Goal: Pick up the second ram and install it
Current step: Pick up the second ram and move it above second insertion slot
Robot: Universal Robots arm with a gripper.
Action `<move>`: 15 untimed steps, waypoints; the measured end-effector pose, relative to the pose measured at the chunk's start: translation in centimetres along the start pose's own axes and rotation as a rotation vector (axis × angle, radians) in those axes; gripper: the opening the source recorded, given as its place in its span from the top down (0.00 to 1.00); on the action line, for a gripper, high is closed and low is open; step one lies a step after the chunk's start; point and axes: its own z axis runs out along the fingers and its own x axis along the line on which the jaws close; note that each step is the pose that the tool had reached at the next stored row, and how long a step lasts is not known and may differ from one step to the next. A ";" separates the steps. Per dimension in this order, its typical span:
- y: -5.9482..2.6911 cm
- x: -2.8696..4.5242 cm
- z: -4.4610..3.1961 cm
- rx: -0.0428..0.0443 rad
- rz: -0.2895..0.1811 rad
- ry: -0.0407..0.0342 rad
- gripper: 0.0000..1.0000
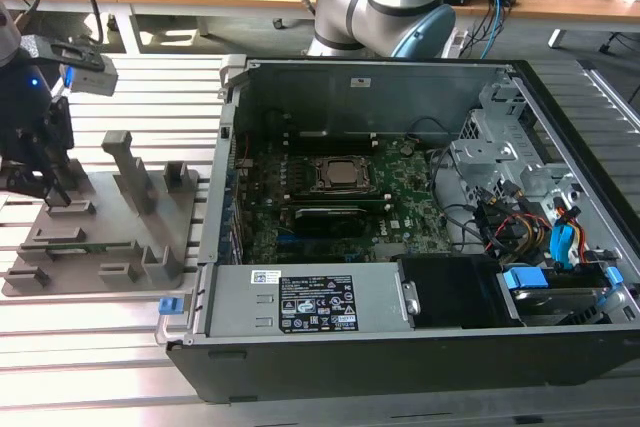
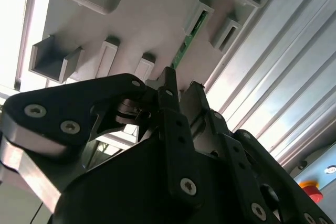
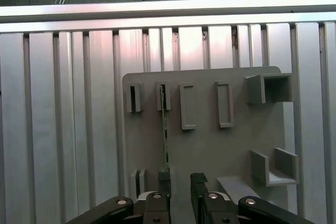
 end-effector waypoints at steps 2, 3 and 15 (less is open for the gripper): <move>0.01 0.19 0.50 -0.0001 -0.001 0.0001 0.70; -0.01 0.23 0.74 -0.0001 -0.002 0.0002 0.70; -0.05 0.26 3.16 -0.0001 -0.003 0.0002 0.70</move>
